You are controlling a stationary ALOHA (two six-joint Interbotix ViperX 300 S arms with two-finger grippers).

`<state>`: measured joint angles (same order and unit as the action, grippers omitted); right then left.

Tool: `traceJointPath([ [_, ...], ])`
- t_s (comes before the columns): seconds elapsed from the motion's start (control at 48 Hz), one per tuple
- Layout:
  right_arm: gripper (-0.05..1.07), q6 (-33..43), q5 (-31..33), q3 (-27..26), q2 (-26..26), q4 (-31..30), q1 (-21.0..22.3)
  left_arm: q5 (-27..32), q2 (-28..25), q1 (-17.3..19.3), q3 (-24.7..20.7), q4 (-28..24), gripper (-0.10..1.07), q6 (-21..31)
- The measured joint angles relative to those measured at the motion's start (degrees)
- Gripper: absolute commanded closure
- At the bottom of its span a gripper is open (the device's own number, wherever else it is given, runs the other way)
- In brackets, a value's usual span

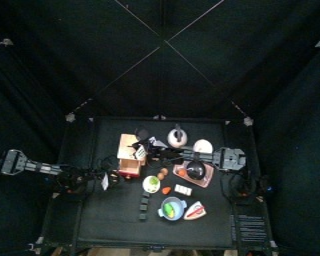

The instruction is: Close drawer

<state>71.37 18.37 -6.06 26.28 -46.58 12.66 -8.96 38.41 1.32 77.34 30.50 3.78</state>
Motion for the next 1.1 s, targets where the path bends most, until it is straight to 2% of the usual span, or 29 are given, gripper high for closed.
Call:
traceJointPath([
  [0.125, 0.68, 0.09, 0.53, -0.97, 0.97, 0.53, -0.09, 0.00, 0.00, 1.49, 0.00, -1.32, 0.32, 0.00],
  [0.396, 0.68, 0.18, 1.67, -2.55, 0.88, -0.44, 0.00, 0.09, 0.00, 2.02, 0.26, -1.85, 0.32, -0.09],
  [0.604, 0.68, 0.18, 1.58, -5.19, 0.53, -1.85, 2.90, 0.09, 0.00, 2.20, 0.35, -1.85, 0.32, -0.09],
  [0.792, 0.68, 0.26, 1.58, -5.19, 0.88, -0.44, 7.56, 0.09, 0.00, 2.29, 0.44, -1.85, 0.32, -0.09],
  [1.104, 0.68, 0.26, 1.58, -2.11, 2.37, 0.88, 7.65, 0.26, -0.18, 2.99, 0.44, -1.85, 0.32, -0.18],
])
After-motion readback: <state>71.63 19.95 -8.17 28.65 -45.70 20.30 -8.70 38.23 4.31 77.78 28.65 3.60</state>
